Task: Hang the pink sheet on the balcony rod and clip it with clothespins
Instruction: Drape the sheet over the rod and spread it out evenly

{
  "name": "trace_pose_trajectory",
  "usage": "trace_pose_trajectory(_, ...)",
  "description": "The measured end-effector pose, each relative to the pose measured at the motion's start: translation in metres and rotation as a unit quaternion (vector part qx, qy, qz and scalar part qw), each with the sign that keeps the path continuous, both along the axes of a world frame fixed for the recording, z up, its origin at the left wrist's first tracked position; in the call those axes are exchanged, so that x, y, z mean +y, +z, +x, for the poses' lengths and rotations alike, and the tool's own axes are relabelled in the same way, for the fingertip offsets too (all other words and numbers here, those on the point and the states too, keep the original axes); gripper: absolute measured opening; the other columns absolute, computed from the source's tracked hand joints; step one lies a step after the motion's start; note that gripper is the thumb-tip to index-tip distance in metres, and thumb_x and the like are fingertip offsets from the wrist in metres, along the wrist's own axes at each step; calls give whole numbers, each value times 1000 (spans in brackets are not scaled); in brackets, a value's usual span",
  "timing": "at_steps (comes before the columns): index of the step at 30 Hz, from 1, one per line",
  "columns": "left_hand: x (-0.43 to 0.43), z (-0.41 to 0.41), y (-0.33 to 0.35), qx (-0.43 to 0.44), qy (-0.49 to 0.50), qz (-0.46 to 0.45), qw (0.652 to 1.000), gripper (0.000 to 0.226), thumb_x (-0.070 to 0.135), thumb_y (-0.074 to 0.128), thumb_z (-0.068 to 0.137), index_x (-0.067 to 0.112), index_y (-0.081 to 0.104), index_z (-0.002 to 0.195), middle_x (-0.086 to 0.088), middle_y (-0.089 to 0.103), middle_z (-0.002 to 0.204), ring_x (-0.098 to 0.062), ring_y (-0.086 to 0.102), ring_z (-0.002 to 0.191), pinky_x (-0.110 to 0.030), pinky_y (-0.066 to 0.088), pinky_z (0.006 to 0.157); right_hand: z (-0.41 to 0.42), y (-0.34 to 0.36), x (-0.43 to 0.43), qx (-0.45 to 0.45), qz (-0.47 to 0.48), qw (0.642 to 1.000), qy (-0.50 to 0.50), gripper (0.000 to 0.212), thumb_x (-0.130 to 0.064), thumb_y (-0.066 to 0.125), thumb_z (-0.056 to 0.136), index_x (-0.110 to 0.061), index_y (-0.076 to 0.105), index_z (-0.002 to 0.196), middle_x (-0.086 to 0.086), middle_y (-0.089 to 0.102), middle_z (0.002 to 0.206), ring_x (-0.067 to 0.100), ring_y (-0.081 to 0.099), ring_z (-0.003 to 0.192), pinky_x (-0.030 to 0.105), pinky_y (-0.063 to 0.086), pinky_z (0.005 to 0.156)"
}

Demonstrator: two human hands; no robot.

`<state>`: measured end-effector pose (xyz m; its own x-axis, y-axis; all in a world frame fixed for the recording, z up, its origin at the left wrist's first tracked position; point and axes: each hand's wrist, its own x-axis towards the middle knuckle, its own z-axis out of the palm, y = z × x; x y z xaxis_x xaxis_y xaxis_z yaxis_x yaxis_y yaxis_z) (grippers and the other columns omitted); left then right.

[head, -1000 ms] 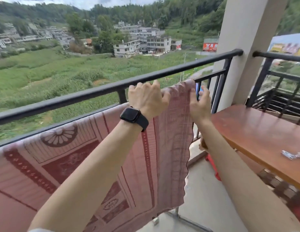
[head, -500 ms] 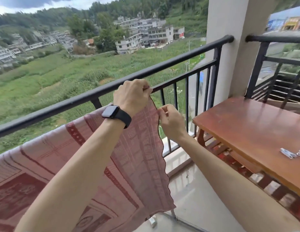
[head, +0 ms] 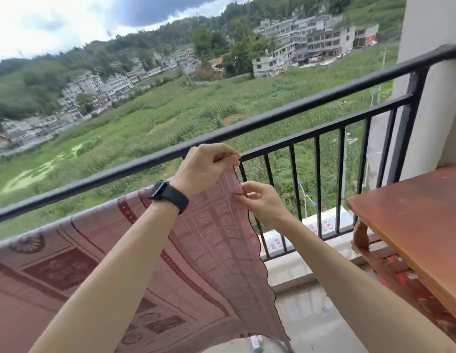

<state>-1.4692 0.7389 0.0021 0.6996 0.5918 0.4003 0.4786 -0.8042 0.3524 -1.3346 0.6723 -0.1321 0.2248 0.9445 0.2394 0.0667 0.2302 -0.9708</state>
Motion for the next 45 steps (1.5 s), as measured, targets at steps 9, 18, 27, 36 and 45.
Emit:
trace_pose_trajectory(9, 15, 7, 16, 70, 41, -6, 997, 14, 34, 74, 84, 22, 79, 82, 9, 70, 69, -1, 55, 54, -13, 41, 52, 17, 5, 18, -28, -5, 999, 38, 46, -42, 74, 82, -22, 61, 122, -12, 65, 114, 8, 64, 106, 19, 51, 80)
trace_pose_trajectory(18, 23, 3, 4, 19, 9, -53, 998, 10, 35, 72, 87, 27, 77, 87, 13, 72, 76, -5, 65, 70, -28, 54, 67, 10, -2, 28, 0, 110, 992, -59, 12, -15, 79, 83, -14, 80, 95, -4, 78, 83, 15, 74, 77, 28, 59, 72)
trace_pose_trajectory(27, 10, 9, 12, 56, 63, -15, 996, 13, 38, 72, 86, 27, 78, 85, 6, 70, 68, -16, 62, 62, -39, 53, 64, 23, 8, 34, 68, 52, 992, 88, 20, -27, 77, 82, -15, 74, 99, 3, 77, 95, 21, 72, 92, 33, 55, 88)
trace_pose_trajectory(36, -2, 13, 3, 31, 86, -51, 995, 9, 35, 72, 86, 26, 75, 86, 7, 73, 77, -10, 68, 74, -35, 56, 74, 19, 6, 31, 8, 93, 995, -23, 13, -24, 82, 81, -17, 79, 92, -6, 77, 80, 13, 73, 75, 26, 58, 70)
trace_pose_trajectory(45, -6, 90, -31, 116, 86, 255, 956, 23, 43, 50, 92, 32, 69, 102, 10, 73, 89, -14, 64, 88, -41, 39, 100, 109, -20, -28, -168, 82, 972, -142, 24, -17, 71, 90, -20, 73, 114, -14, 73, 104, 1, 67, 98, 21, 55, 85)
